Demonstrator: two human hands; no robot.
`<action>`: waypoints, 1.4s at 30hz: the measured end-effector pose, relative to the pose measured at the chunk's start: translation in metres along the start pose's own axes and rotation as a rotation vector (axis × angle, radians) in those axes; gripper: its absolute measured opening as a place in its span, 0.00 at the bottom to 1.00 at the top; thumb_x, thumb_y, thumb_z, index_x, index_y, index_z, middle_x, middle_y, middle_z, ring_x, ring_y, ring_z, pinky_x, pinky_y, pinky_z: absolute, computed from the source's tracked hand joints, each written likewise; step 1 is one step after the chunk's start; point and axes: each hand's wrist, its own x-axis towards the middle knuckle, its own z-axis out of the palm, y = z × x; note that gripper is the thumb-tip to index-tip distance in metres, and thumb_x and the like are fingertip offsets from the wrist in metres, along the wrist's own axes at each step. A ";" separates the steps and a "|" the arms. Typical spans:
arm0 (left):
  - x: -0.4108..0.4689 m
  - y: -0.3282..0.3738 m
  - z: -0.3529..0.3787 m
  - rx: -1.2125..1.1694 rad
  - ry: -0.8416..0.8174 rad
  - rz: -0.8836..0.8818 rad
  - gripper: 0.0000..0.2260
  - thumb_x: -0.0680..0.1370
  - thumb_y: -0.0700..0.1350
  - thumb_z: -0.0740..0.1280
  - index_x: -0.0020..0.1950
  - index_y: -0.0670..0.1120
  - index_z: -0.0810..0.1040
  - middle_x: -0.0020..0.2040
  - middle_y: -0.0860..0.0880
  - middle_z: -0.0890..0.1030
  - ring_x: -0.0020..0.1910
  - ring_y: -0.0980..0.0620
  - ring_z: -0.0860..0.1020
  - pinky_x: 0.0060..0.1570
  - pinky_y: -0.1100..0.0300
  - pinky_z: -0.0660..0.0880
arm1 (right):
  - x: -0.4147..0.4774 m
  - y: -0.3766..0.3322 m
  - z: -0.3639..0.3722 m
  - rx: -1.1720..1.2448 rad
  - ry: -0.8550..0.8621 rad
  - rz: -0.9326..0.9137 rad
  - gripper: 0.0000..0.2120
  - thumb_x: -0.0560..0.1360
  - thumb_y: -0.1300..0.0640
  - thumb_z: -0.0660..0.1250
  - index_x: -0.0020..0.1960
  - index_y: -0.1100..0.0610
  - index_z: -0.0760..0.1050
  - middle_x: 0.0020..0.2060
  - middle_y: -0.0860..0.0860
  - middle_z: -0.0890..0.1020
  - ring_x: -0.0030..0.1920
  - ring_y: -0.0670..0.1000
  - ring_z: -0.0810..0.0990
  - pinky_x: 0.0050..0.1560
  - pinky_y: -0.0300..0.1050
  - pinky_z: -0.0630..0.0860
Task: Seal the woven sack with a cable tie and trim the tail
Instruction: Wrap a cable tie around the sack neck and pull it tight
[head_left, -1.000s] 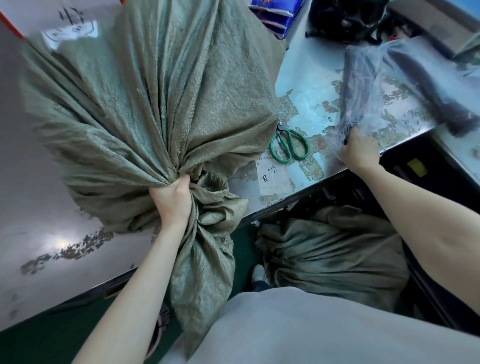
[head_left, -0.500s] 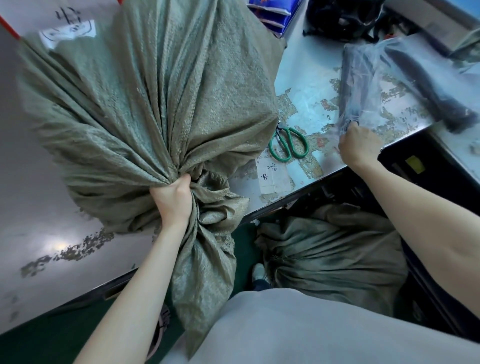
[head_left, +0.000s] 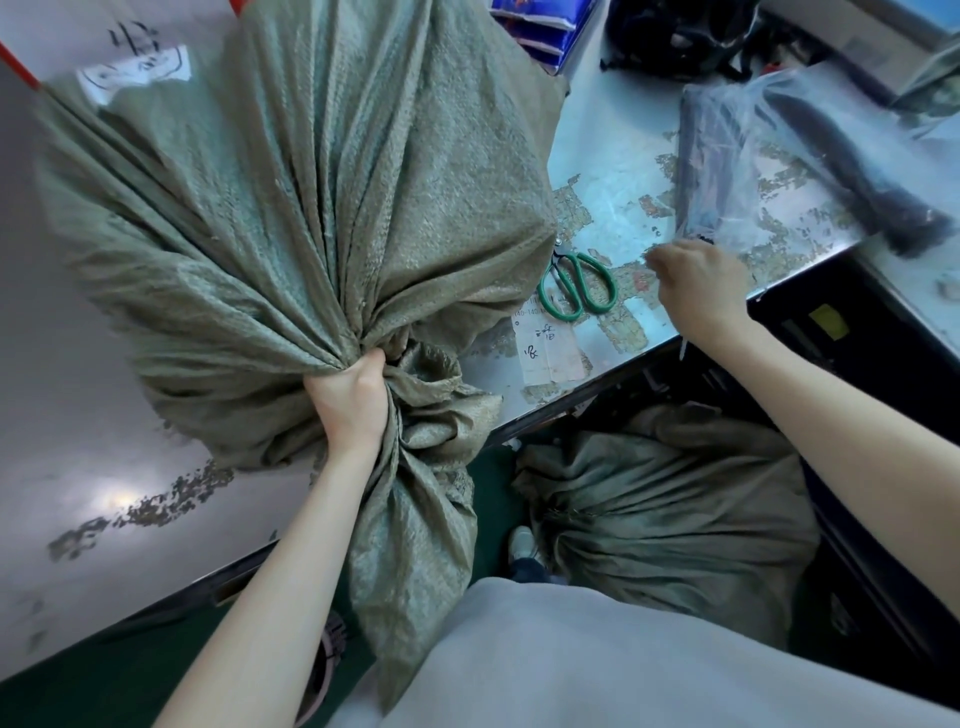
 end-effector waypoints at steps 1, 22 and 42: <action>-0.001 0.001 0.000 0.001 0.001 -0.007 0.16 0.70 0.25 0.64 0.50 0.44 0.73 0.57 0.57 0.72 0.46 0.82 0.72 0.53 0.82 0.65 | -0.003 -0.008 -0.002 0.024 0.049 -0.049 0.08 0.74 0.69 0.64 0.47 0.64 0.82 0.38 0.60 0.82 0.40 0.61 0.79 0.33 0.49 0.72; 0.005 0.011 -0.014 0.012 -0.126 -0.179 0.21 0.66 0.36 0.66 0.57 0.28 0.73 0.63 0.37 0.77 0.61 0.50 0.75 0.63 0.68 0.67 | -0.052 -0.167 -0.044 0.916 -0.133 -0.220 0.13 0.77 0.65 0.65 0.60 0.63 0.77 0.36 0.47 0.82 0.34 0.35 0.77 0.41 0.25 0.69; 0.009 0.021 -0.033 0.013 -0.330 -0.418 0.11 0.69 0.37 0.71 0.49 0.33 0.82 0.43 0.46 0.81 0.41 0.56 0.77 0.43 0.74 0.71 | -0.042 -0.167 -0.014 0.493 -0.502 -0.174 0.15 0.77 0.72 0.55 0.60 0.67 0.75 0.53 0.62 0.75 0.52 0.59 0.74 0.50 0.44 0.68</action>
